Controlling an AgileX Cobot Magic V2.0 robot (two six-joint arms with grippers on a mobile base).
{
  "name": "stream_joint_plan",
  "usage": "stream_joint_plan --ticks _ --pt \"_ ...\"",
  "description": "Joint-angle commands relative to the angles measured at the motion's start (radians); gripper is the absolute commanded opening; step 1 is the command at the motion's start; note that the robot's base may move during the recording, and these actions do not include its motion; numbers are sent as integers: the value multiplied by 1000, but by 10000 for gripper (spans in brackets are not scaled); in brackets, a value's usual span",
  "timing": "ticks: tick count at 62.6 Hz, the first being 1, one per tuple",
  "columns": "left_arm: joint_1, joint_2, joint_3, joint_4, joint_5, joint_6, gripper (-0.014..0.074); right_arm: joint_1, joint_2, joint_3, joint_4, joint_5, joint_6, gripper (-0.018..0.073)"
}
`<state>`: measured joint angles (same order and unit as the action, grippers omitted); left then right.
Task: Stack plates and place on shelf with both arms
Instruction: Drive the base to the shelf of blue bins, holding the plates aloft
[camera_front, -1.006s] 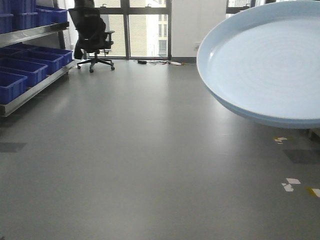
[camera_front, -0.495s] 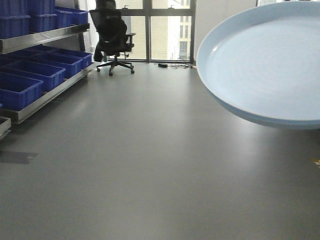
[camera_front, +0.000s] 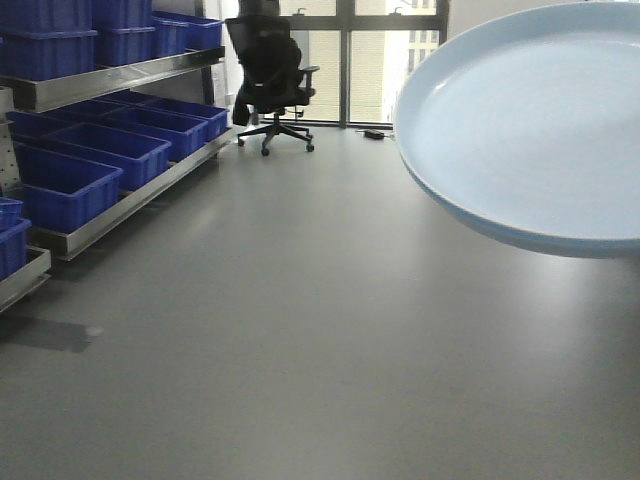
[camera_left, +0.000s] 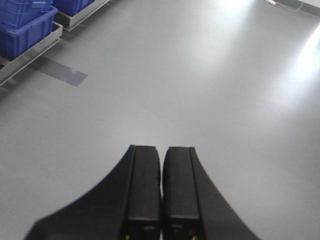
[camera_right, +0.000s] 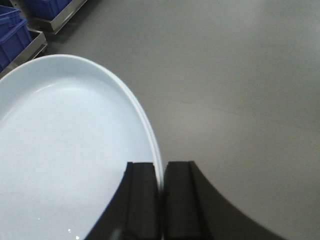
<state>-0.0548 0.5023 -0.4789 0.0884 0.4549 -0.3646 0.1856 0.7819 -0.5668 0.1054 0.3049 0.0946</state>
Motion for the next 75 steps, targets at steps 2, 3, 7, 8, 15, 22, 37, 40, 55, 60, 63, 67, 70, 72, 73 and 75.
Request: stream_joint_plan --ticks 2,3,7,8,15,22,37,40,55,60,63,67,70,72,73,75 --pt "0 3 -29 3 -73 -8 101 -6 -7 -30 4 -94 -3 55" --pt "0 3 -29 3 -73 -8 101 -6 -7 -30 4 -94 -3 55" --pt "0 3 -29 3 -73 -8 101 -6 -7 -30 4 -94 -3 55" --pt "0 3 -29 3 -73 -8 101 -6 -7 -30 4 -94 -3 55" --pt "0 3 -29 3 -73 -8 101 -6 -7 -30 4 -94 -3 55" --pt "0 3 -29 3 -73 -8 101 -6 -7 -30 4 -94 -3 55" --pt "0 3 -29 3 -73 -8 101 -6 -7 -30 4 -94 -3 55" --pt "0 3 -29 3 -73 -8 101 -6 -7 -30 4 -94 -3 55" --pt "0 3 -29 3 -73 -8 101 -6 -7 -30 4 -94 -3 55" --pt "0 3 -29 3 -73 -8 101 -6 -7 -30 4 -94 -3 55" --pt "0 3 -29 3 -73 -8 101 -6 -7 -30 4 -94 -3 55" --pt "0 3 -29 3 -73 -8 101 -6 -7 -30 4 -94 -3 55" --pt "0 3 -29 3 -73 -8 101 -6 -7 -30 4 -94 -3 55" --pt "0 3 -29 3 -73 -8 101 -6 -7 -30 4 -94 -3 55" --pt "0 3 -29 3 -73 -8 101 -6 -7 -30 4 -94 -3 55" --pt "0 3 -29 3 -73 -8 101 -6 -7 -30 4 -94 -3 55"
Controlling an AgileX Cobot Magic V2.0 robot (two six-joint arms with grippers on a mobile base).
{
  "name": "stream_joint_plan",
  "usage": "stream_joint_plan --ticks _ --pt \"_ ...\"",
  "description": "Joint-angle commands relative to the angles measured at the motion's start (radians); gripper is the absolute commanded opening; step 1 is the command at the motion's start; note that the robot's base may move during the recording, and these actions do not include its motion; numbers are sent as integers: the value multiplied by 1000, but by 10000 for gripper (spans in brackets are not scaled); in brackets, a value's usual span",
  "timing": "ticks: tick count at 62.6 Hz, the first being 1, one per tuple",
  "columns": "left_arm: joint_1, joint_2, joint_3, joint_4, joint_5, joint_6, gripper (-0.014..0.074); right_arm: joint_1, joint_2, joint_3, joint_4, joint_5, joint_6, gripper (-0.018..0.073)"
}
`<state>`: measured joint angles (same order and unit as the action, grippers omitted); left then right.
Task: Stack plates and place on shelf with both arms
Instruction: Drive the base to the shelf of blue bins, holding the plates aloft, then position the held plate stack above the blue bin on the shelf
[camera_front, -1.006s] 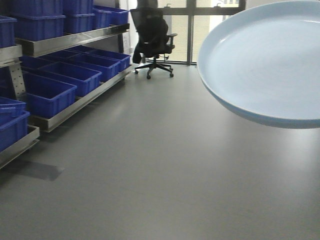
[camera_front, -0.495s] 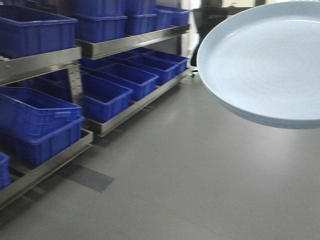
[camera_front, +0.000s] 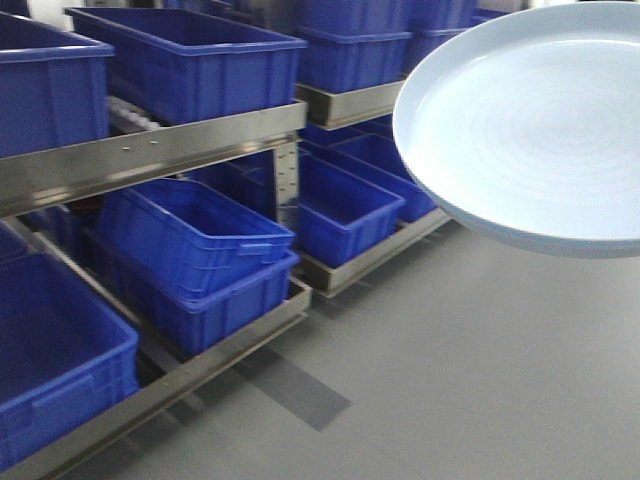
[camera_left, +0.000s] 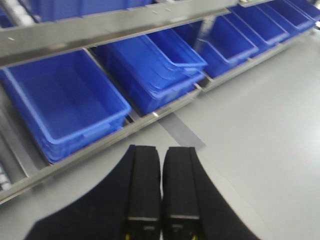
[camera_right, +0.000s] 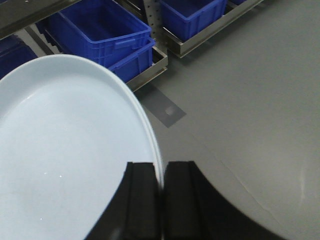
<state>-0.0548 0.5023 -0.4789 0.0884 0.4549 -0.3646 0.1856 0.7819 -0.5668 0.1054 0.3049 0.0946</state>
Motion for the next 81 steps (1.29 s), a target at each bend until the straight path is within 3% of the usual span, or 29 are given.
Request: stream_joint_plan --ticks 1,81 --pt "0 3 -29 3 -73 -8 101 -6 -7 -30 4 -94 -3 55" --pt "0 3 -29 3 -73 -8 101 -6 -6 -30 4 -93 -3 55"
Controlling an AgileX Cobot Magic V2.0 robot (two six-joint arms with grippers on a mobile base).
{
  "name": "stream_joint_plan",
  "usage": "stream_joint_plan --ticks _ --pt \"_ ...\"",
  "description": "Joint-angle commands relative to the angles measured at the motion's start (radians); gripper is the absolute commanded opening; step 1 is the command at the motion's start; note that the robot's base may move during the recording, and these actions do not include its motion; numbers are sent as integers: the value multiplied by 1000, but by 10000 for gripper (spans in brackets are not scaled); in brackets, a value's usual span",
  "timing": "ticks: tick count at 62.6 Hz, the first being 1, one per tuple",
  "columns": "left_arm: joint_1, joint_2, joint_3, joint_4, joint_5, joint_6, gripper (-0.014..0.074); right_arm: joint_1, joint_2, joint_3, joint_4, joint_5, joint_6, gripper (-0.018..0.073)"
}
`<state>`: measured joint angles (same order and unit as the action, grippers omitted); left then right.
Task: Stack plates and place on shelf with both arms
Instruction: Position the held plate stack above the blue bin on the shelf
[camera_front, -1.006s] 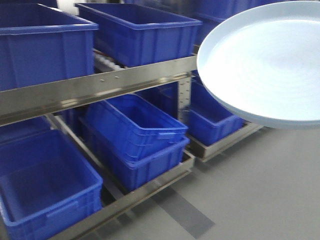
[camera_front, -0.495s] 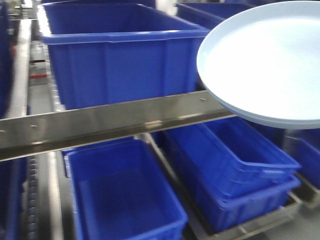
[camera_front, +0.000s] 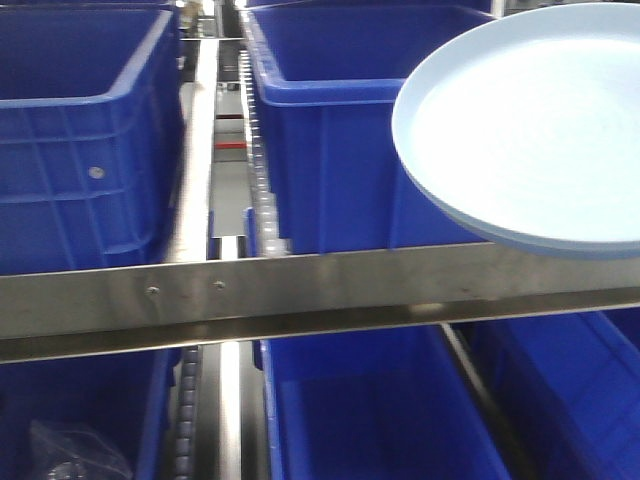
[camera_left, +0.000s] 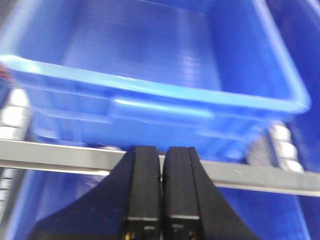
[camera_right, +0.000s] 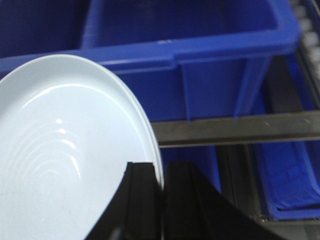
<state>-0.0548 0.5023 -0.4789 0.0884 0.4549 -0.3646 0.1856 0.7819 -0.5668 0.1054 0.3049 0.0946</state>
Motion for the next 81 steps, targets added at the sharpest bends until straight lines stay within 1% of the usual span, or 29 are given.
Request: stream_joint_plan --ticks 1,81 --pt "0 3 -29 3 -73 -8 101 -6 -6 -30 4 -93 -3 55" --pt "0 3 -29 3 -73 -8 101 -6 -6 -30 4 -93 -3 55"
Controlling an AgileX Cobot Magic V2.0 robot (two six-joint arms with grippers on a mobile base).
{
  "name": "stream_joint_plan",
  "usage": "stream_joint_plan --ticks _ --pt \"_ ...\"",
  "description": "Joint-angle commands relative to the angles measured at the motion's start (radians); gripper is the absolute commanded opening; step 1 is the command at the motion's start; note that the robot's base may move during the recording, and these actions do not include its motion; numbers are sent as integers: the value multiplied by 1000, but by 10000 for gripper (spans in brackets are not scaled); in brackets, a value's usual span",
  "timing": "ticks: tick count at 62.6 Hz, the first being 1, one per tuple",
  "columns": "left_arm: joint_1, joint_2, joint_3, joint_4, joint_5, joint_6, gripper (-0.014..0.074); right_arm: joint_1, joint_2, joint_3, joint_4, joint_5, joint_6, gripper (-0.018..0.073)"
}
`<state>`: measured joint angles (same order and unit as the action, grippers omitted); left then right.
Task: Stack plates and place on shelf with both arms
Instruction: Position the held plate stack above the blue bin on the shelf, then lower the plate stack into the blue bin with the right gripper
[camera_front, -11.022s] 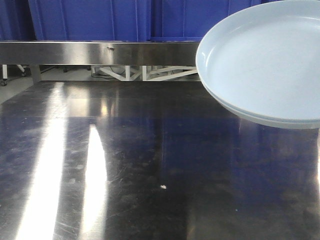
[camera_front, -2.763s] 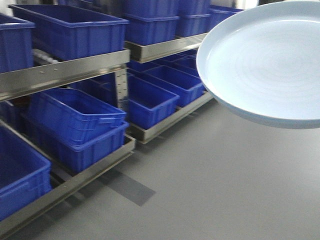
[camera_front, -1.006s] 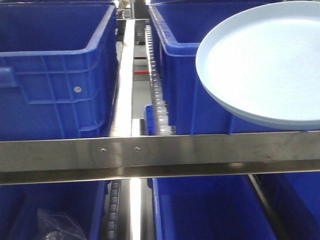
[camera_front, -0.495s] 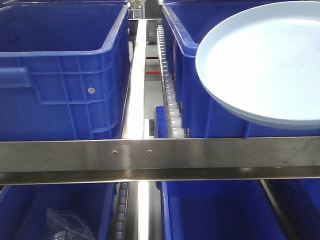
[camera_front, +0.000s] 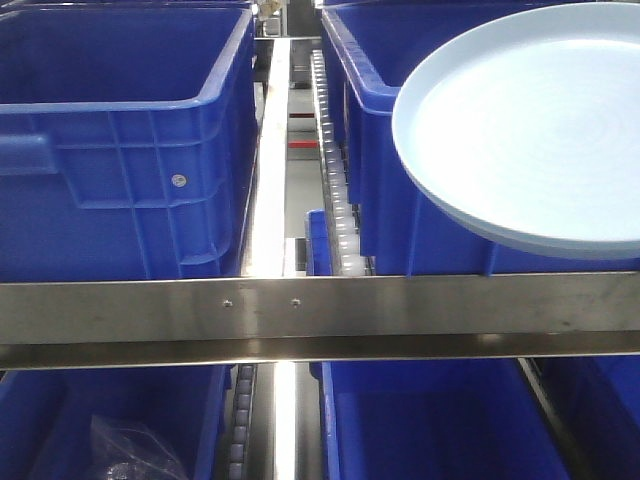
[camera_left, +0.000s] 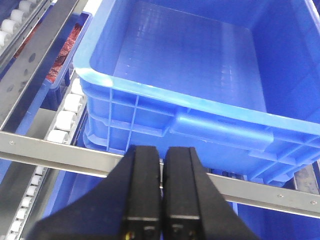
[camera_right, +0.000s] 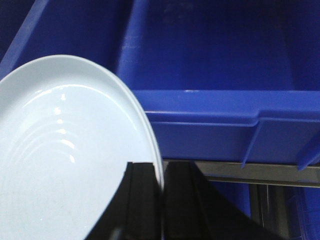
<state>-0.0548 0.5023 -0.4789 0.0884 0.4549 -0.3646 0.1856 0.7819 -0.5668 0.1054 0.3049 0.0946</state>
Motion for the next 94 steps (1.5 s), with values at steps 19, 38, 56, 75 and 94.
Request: stream_joint_plan --ticks 19,38,56,75,94 --pt "0 3 -29 3 -73 -8 101 -6 -6 -30 4 -132 -3 55" --pt "0 3 -29 3 -73 -8 101 -7 31 -112 4 -191 -3 55" --pt "0 3 -29 3 -73 -8 101 -72 295 -441 4 -191 -3 55" --pt "0 3 -29 3 -73 -8 101 -181 605 -698 6 -144 -3 244" --pt "0 3 -29 3 -73 -8 101 -180 691 -775 6 -92 -3 580"
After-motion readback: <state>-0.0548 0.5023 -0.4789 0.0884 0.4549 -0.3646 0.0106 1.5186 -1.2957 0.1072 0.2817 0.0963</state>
